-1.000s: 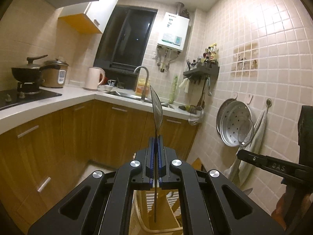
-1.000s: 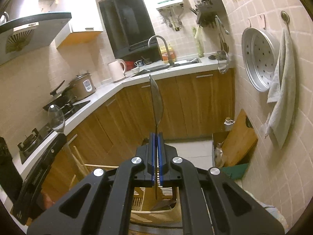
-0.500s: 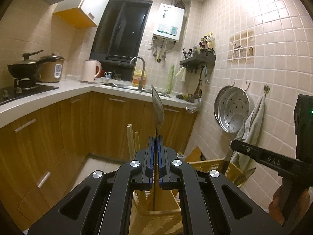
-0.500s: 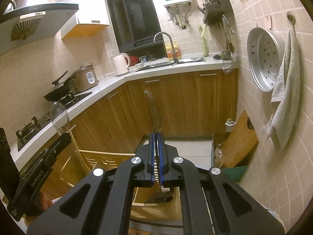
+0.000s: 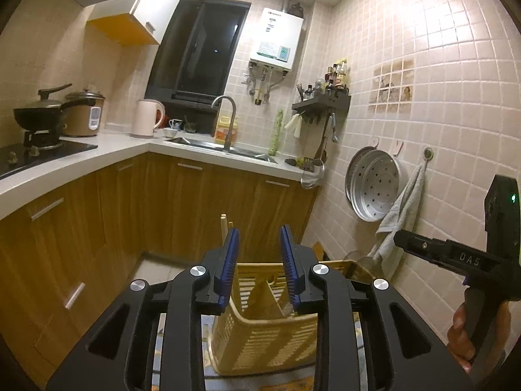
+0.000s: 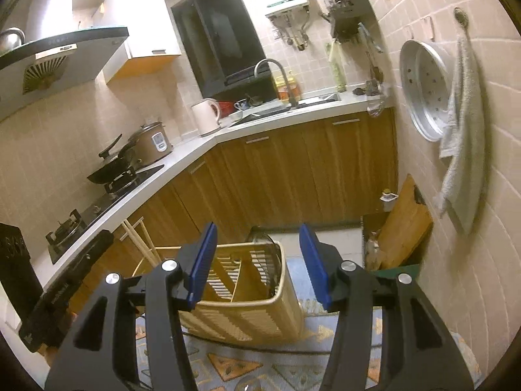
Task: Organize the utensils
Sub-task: 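Open left tool releasing its spoon while right tool releases its spoon into caddy, then move both tools back down over the remaining clear spoons on the rug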
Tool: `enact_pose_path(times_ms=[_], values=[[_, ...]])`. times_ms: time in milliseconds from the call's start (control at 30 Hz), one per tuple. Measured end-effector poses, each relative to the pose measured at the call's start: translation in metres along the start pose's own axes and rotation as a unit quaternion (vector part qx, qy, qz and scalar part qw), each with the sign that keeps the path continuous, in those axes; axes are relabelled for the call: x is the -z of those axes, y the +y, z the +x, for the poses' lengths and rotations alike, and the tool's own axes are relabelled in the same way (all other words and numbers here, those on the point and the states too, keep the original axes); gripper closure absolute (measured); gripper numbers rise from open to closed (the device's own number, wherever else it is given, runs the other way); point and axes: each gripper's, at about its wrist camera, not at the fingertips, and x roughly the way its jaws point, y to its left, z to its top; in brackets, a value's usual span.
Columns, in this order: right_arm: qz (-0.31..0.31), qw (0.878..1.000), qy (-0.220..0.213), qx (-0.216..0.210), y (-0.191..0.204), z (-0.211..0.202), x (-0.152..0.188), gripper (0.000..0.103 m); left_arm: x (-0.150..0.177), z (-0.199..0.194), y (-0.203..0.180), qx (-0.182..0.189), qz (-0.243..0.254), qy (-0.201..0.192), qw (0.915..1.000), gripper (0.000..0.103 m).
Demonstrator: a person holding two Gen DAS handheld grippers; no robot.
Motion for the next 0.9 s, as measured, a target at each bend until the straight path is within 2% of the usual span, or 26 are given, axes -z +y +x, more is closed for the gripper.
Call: enact_pose_path(times_ms=[167,233,300,333,367,433,467,533,633,700,800,867,900], values=[[-0.012,1.000,0.013,0.010,0.012,-0.024,0.003,0.054,-0.010,-0.022,-0.001,0.023,-0.010,0.012,0.9996,0.078],[-0.015,0.999,0.031,0.016,0.017,-0.029,0.004,0.054,-0.013,-0.032,-0.004,0.027,-0.011,0.025,0.9993,0.075],[-0.013,0.997,0.068,0.015,0.022,-0.030,0.008,0.054,-0.014,-0.037,-0.010,0.012,-0.001,0.056,0.9984,0.069],[-0.014,0.996,0.088,0.009,0.025,-0.028,0.011,0.054,-0.013,-0.037,-0.014,-0.003,0.005,0.082,0.9966,0.069],[-0.019,0.992,0.123,0.000,0.029,-0.024,0.017,0.054,-0.011,-0.038,-0.018,-0.006,0.007,0.118,0.9930,0.069],[-0.028,0.982,0.184,0.000,0.035,-0.012,0.031,0.054,-0.006,-0.042,-0.021,0.018,-0.002,0.155,0.9877,0.069],[-0.030,0.974,0.226,0.005,0.038,-0.003,0.045,0.054,-0.003,-0.044,-0.022,0.024,-0.005,0.167,0.9857,0.069],[-0.024,0.964,0.267,0.001,0.042,0.004,0.064,0.054,0.007,-0.046,-0.021,0.033,-0.011,0.195,0.9802,0.069],[-0.020,0.955,0.297,0.004,0.046,0.008,0.085,0.054,0.021,-0.051,-0.016,0.030,-0.009,0.216,0.9758,0.069],[-0.017,0.951,0.309,0.013,0.044,0.008,0.095,0.054,0.033,-0.052,-0.013,0.036,-0.006,0.243,0.9693,0.069],[0.011,0.941,0.339,0.006,0.034,0.012,0.108,0.057,0.058,-0.053,-0.013,0.065,0.002,0.291,0.9544,0.069],[0.037,0.929,0.367,-0.017,0.029,0.018,0.120,0.060,0.076,-0.052,-0.013,0.063,0.011,0.318,0.9457,0.069],[0.048,0.925,0.376,-0.020,0.026,0.020,0.125,0.064,0.088,-0.050,-0.015,0.065,0.019,0.339,0.9383,0.069]])
